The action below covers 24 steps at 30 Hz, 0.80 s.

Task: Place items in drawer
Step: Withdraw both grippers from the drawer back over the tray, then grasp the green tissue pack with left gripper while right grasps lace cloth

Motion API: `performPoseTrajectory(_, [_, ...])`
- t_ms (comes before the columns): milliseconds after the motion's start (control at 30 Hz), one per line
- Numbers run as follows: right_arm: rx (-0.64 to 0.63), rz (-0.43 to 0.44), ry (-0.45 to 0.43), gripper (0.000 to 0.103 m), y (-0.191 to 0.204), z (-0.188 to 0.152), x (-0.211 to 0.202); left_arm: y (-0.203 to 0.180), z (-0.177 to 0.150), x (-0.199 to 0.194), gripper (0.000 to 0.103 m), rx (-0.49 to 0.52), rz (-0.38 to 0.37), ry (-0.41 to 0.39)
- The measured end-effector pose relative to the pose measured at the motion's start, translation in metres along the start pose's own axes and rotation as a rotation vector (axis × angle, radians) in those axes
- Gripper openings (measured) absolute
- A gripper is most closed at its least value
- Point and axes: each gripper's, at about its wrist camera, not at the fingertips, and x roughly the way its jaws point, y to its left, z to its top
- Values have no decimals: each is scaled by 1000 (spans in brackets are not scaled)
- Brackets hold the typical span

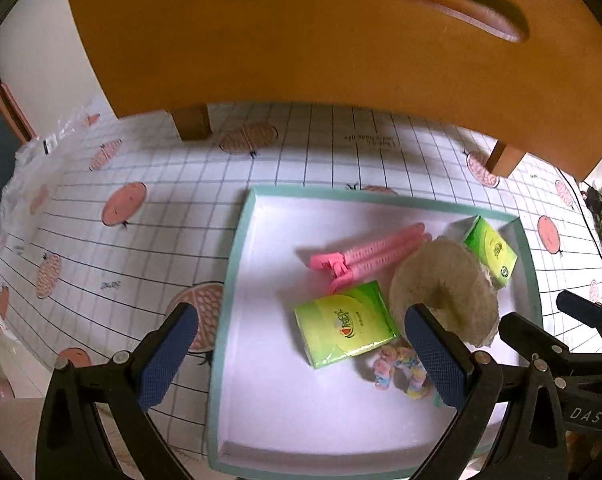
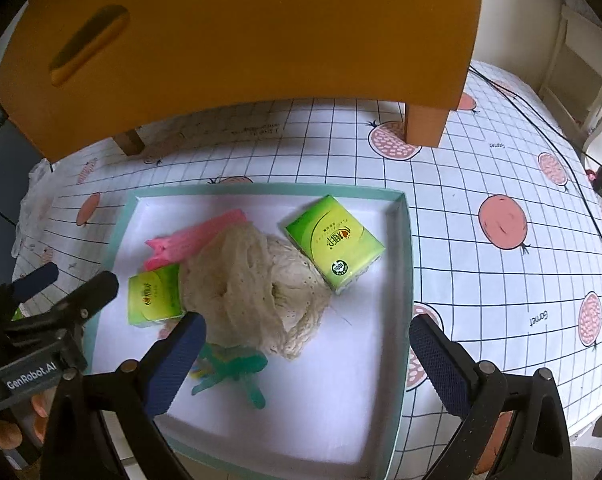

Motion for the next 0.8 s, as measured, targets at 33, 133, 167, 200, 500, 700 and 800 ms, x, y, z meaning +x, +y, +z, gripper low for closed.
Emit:
performPoseTrajectory(33, [1, 1, 3, 103, 0, 0, 2, 0, -1, 3, 103, 1, 0, 8])
performPoseTrajectory(133, [-5, -3, 11, 103, -2, -1, 8, -2, -5, 12, 103, 6, 2, 26])
performPoseTrajectory(167, [-4, -3, 14, 103, -2, -1, 9, -2, -6, 13, 103, 7, 2, 31])
performPoseTrajectory(200, [2, -1, 20, 103, -3, -2, 11, -2, -7, 16, 103, 6, 2, 37])
performPoseTrajectory(500, [22, 3, 44, 103, -8, -3, 23, 1, -11, 34, 103, -12, -7, 91])
performPoseTrajectory(700, [-2, 3, 40, 103, -5, -4, 25, 3, -12, 39, 103, -25, -4, 112])
performPoseTrajectory(800, [-17, 22, 41, 103, -1, -7, 25, 7, -11, 40, 103, -36, -3, 114])
